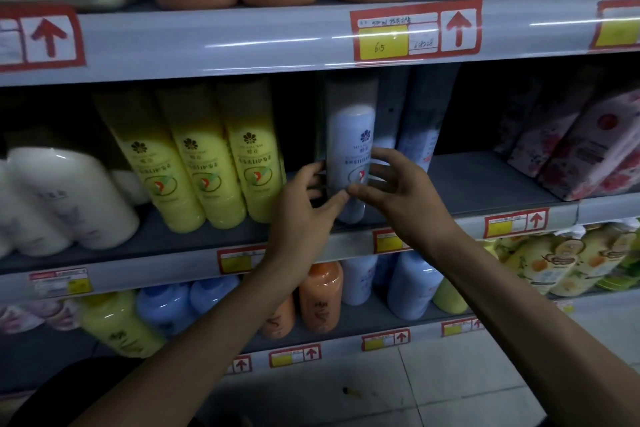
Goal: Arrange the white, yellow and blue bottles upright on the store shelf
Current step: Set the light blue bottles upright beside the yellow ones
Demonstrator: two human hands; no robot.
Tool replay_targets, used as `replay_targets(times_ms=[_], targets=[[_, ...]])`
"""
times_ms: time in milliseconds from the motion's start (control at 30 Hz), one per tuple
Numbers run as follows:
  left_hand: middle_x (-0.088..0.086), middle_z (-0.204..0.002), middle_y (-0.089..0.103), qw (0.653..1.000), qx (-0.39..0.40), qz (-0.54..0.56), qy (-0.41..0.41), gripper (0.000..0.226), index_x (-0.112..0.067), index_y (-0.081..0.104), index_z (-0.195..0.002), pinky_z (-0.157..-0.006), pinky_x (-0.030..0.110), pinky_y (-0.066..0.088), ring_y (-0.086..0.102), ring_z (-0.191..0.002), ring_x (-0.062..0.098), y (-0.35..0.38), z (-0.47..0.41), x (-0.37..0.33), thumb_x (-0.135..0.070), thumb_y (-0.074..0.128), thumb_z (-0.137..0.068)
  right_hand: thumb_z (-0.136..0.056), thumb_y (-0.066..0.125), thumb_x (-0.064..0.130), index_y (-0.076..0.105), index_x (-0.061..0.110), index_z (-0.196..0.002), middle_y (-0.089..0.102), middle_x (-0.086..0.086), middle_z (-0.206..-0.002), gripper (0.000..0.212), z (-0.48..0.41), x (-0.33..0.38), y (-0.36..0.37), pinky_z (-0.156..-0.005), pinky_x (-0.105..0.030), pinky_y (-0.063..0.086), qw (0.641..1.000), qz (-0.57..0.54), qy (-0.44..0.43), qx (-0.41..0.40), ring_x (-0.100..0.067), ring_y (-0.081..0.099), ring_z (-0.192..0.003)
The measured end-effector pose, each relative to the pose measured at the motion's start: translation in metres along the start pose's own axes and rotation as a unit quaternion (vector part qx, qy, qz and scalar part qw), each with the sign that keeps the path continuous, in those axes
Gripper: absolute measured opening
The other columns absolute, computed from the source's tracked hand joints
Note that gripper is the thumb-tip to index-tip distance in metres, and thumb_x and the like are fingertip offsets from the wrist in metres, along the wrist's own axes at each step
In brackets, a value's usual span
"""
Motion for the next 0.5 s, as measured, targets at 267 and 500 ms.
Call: replay_targets(times_ms=[267,500], targets=[[-0.008,-0.09,0.072,0.996,-0.008,-0.08,-0.038,0.036,-0.029,0.06,-0.102,-0.079,0.045,0.063,0.073,-0.081,0.014,0.003,0.0,0.024,-0.018,0.087,-0.081,-0.073,0.09,0.006,0.069,0.018,-0.116,0.077,-0.005,-0.097,0.05,-0.002,-0.022,-0.002,-0.088,-0.045,0.062,0.985,0.161,0.042,-0.045,-0.018,0.076,-0.088],[-0.016,-0.089,0.068,0.993,-0.037,-0.112,-0.031,0.031,-0.024,0.061,-0.105,-0.077,0.038,0.062,0.07,-0.079,0.005,0.0,-0.003,0.018,-0.019,0.085,-0.085,-0.066,0.096,0.031,0.072,0.019,-0.111,0.076,0.003,-0.095,0.052,-0.011,-0.03,0.002,-0.084,-0.04,0.063,0.972,0.212,0.038,-0.094,-0.011,0.074,-0.084]])
Point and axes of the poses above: each hand's wrist, its own z-axis away from the middle knuckle, its own y-axis out of the palm, x = y × z, the point moved 6 cm from there along -z, towards the middle knuckle
